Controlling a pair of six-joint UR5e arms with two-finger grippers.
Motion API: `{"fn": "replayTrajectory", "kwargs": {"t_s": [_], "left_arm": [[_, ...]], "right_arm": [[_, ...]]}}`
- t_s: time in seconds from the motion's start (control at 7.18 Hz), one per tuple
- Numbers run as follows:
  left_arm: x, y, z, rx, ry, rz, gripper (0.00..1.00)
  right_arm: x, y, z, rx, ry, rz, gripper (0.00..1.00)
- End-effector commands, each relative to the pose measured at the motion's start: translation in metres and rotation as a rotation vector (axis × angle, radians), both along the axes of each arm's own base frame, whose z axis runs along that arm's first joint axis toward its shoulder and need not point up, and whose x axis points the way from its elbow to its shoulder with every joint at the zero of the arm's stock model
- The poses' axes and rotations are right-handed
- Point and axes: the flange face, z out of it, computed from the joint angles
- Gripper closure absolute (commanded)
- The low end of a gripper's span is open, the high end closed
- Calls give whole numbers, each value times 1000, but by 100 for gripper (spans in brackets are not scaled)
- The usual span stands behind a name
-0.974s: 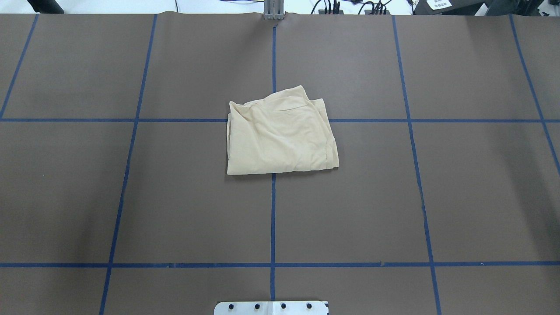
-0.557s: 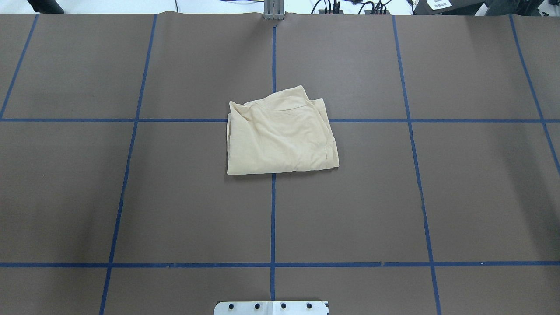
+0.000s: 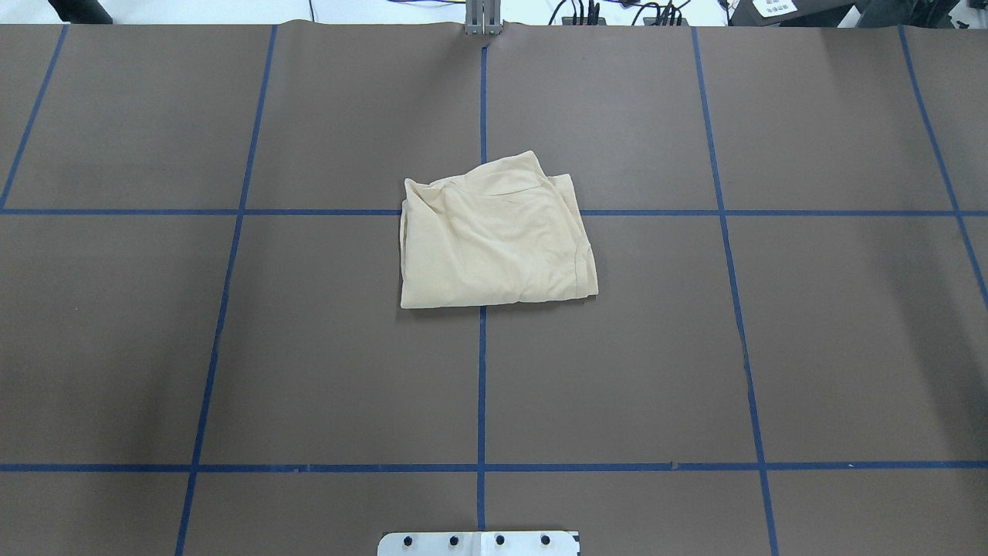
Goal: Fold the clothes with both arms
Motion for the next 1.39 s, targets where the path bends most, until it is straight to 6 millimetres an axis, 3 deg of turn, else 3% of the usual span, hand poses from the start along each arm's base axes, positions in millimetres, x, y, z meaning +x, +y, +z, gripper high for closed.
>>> {"fn": "replayTrajectory", "kwargs": {"t_s": [0.0,0.42,1.25], "left_arm": [[0,-1,-1,7,1,4,1],[0,-1,-2,10,4,5,1],[0,0,-5,15,2,6,1]], "right_arm": [[0,1,16,-30,0,0,0],[0,1,31,-58,5,1,0],[-1,2,29,23,7,-79,0]]}}
